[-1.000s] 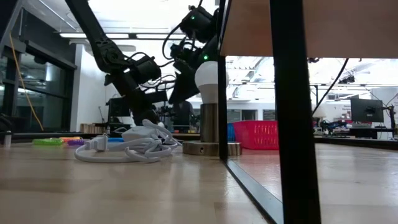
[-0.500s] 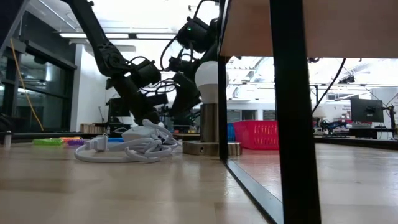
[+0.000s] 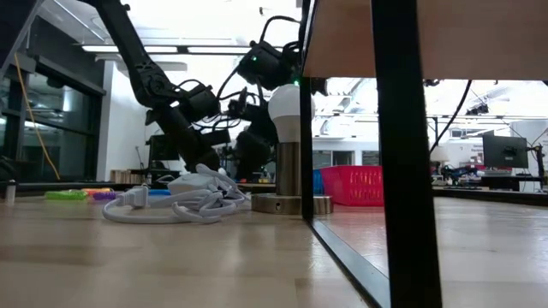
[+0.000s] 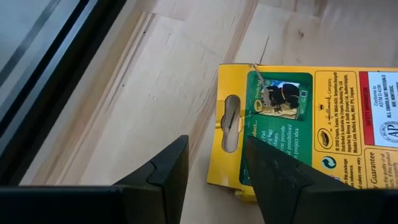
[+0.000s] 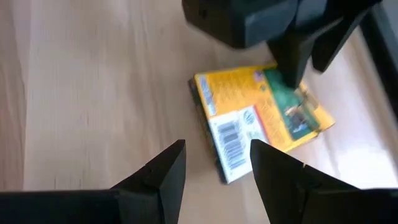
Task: Pick & Place Office Desk Supplies
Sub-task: Stack the yellow crayon box on top of the yellow crayon box
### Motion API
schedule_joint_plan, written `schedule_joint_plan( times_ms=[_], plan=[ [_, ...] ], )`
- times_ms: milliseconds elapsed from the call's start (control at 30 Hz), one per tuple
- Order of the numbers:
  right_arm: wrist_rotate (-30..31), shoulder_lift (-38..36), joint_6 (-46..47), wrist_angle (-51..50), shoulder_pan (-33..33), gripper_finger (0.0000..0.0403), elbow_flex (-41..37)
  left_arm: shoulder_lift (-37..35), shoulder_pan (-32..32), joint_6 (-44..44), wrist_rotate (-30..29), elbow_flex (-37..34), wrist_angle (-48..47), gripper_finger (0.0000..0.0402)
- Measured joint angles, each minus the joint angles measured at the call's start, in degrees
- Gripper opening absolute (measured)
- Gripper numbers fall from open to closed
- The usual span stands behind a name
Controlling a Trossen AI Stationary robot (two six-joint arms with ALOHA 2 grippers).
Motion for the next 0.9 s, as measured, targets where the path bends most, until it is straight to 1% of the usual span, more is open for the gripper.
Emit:
schedule_joint_plan(
  times_ms=[200, 367, 500, 600, 667, 733, 800, 900],
  plan=[
    [1.47, 0.02, -1.67, 1.22, 0.18, 0.0168, 0.07, 0.02, 0.41, -1.33, 0.07, -0.02, -0.09, 0.0152],
    [1.44, 0.02, -2.17, 1.75, 0.18, 0.0168, 0.07, 0.07, 0.41, -2.24, 1.49, -0.06, -0.16, 0.0152],
    [1.42, 0.02, -2.17, 1.96, 0.12, 0.0168, 0.07, 0.07, 0.41, -2.94, 1.52, -0.09, -0.18, 0.0152],
    [1.04, 1.35, -2.31, 4.11, 0.06, 0.0168, 0.13, 0.07, 0.41, -3.03, 1.54, -0.09, -0.2, 0.0152],
    [0.19, 2.13, -2.35, 3.24, -0.1, 0.0168, -0.04, 0.07, 0.41, -3.3, 1.62, -0.1, -0.2, 0.0152],
    [0.24, 3.54, -2.55, 5.95, -0.02, 0.0168, 0.15, 0.07, 0.38, -3.44, 1.67, -0.11, -0.29, 0.0152],
    [1.91, 3.74, -2.61, 4.69, -0.04, 0.0168, -0.04, 0.07, 0.41, -3.47, 1.91, -0.13, -0.29, 0.0152],
    [3.65, 3.64, -3.82, 5.67, -0.04, 0.0168, 0.09, 0.07, 0.4, -3.44, 1.91, -0.13, -0.31, 0.0152]
  ],
)
